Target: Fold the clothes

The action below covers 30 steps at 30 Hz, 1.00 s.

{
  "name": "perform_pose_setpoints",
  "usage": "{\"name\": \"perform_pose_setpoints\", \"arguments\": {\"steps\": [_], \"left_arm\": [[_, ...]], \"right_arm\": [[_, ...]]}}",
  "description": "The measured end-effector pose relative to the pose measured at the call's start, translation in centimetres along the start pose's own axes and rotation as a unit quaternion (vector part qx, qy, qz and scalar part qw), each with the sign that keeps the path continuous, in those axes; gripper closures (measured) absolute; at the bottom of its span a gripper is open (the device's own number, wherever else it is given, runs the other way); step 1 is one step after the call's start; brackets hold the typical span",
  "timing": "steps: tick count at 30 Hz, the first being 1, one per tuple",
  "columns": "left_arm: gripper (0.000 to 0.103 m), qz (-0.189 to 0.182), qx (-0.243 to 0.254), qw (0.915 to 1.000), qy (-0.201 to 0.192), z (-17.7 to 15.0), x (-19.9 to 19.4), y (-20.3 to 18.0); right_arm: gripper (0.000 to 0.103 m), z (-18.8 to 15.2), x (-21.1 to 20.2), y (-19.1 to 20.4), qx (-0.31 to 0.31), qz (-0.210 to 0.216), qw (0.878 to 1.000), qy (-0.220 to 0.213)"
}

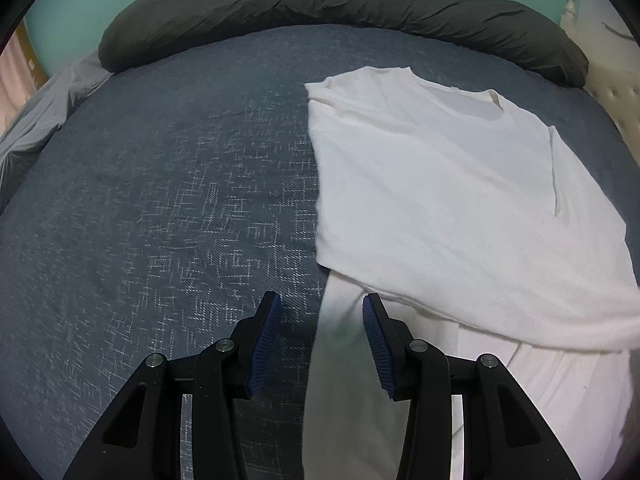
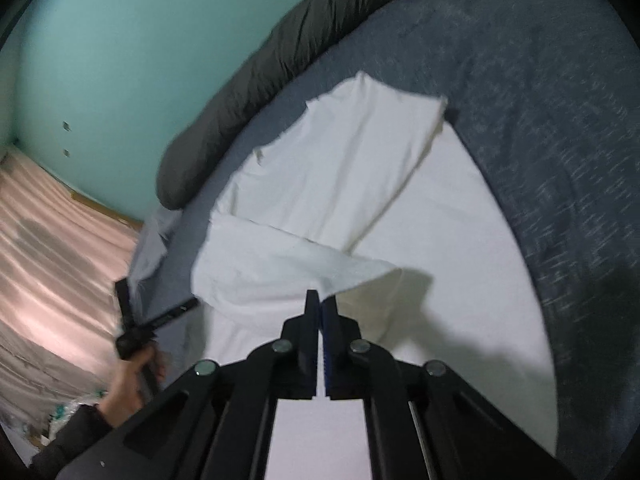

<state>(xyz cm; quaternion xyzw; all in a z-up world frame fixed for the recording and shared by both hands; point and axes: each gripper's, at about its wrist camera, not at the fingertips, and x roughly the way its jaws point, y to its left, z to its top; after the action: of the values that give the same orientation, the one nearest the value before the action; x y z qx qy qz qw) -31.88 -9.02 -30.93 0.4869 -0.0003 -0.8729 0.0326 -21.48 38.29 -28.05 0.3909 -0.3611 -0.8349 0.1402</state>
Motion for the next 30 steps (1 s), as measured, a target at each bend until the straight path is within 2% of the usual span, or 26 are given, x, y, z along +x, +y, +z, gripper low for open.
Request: {"name": "perform_pose_setpoints", "arguments": {"steps": [9, 19, 25, 30], "left_arm": [[0.056, 0.013, -0.001, 0.9999, 0.004, 0.2, 0.8, 0.2], [0.056, 0.02, 0.026, 0.9995, -0.001, 1.3, 1.5, -0.9], [0.056, 0.014, 0.036, 0.9992, -0.008, 2.1, 1.6, -1.6], [0.056, 0.008, 0.047, 0.9987, -0.019, 2.5, 1.1, -2.4]], "right_arm": [[0.102, 0.4, -2.4, -0.2, 0.008, 0.006, 1.0, -0.019], [0.102, 0.9, -5.1, -1.4, 0.027, -0.001, 0.998, -0.052], [0.102, 1.1, -5.7, -3.1, 0.048, -0.01, 0.997, -0.062], [0.102, 1.3, -5.9, -2.6, 0.038, -0.008, 0.997, -0.068]]}}
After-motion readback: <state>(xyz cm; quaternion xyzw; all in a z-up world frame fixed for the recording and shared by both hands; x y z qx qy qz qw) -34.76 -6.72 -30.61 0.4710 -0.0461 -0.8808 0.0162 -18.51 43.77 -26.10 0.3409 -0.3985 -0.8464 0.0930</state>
